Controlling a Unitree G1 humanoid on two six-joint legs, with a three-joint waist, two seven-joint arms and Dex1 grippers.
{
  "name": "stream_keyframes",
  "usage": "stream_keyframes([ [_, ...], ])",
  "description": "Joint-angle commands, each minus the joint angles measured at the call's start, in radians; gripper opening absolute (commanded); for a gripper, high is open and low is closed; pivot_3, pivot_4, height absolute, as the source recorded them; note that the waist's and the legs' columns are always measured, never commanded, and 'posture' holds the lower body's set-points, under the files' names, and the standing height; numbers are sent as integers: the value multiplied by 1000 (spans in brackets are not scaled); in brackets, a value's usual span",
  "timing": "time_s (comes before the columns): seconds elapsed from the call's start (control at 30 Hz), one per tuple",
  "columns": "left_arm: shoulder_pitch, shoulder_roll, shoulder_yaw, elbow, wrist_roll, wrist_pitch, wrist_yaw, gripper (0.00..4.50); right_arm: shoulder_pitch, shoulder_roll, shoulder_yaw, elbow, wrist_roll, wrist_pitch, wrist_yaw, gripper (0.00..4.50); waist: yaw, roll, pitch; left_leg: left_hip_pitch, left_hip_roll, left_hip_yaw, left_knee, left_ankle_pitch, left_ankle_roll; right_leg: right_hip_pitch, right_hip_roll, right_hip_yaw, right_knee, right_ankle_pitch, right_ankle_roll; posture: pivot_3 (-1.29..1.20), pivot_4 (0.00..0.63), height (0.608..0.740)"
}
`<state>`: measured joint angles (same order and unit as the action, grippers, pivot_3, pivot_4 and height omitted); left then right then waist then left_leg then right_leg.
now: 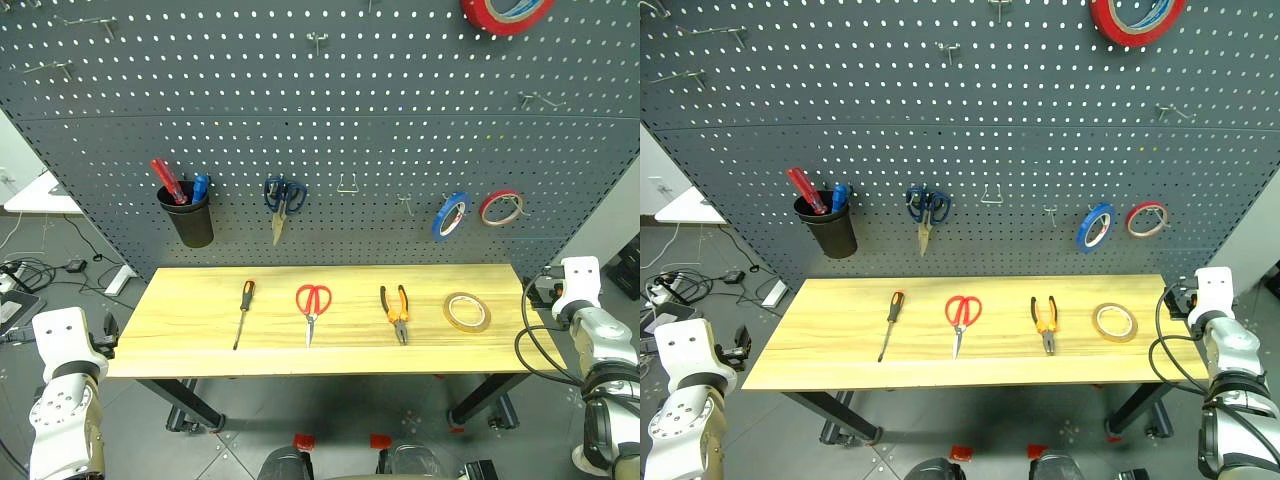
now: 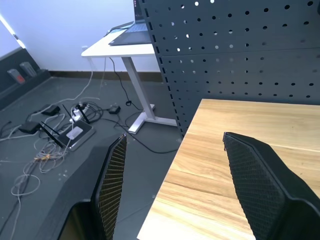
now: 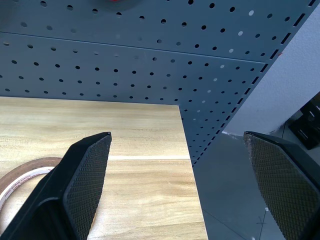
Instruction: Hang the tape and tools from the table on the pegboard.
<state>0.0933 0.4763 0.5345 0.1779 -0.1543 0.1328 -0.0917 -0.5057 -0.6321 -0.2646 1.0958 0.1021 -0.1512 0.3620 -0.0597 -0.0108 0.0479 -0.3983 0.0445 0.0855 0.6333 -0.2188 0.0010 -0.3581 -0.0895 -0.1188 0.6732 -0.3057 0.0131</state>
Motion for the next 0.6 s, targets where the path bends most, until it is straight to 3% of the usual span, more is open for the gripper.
stream_keyframes([
  [0.03, 0, 15, 12, -3, 16, -36, 13, 3243, -27, -24, -18, -9, 11, -14, -7, 4500, 0, 0, 0, 0, 0, 0, 0, 0, 0, 0, 0, 0, 0, 0, 0, -76, 0, 740],
  [0.2, 10, 21, 13, -2, 31, -15, 26, 3243, -23, -19, -5, -15, 1, -14, 2, 4500, 0, 0, 0, 0, 0, 0, 0, 0, 0, 0, 0, 0, 0, 0, 0, -72, 0, 740],
  [0.33, 41, -1, 17, -42, 12, 52, 26, 3243, 24, 4, 36, -92, -4, -16, 95, 4500, 0, 0, 0, 0, 0, 1, -1, 0, 0, 0, 0, 1, 0, 0, 0, -75, 8, 740],
  [0.43, 84, -31, 1, -136, -24, 72, -11, 3243, 107, 22, 74, -232, 0, 11, 165, 4500, 0, -2, 2, 0, 0, 1, -3, 0, 0, -1, 0, 1, -1, 0, 0, -96, 34, 740],
  [0.6, 21, 9, -112, -224, 48, 130, -38, 3243, 277, 35, 149, -547, 0, 147, 240, 4500, 13, -2, 25, 1, 0, -1, -3, -3, -6, -2, 0, 0, -1, -1, 0, -118, 73, 740],
])
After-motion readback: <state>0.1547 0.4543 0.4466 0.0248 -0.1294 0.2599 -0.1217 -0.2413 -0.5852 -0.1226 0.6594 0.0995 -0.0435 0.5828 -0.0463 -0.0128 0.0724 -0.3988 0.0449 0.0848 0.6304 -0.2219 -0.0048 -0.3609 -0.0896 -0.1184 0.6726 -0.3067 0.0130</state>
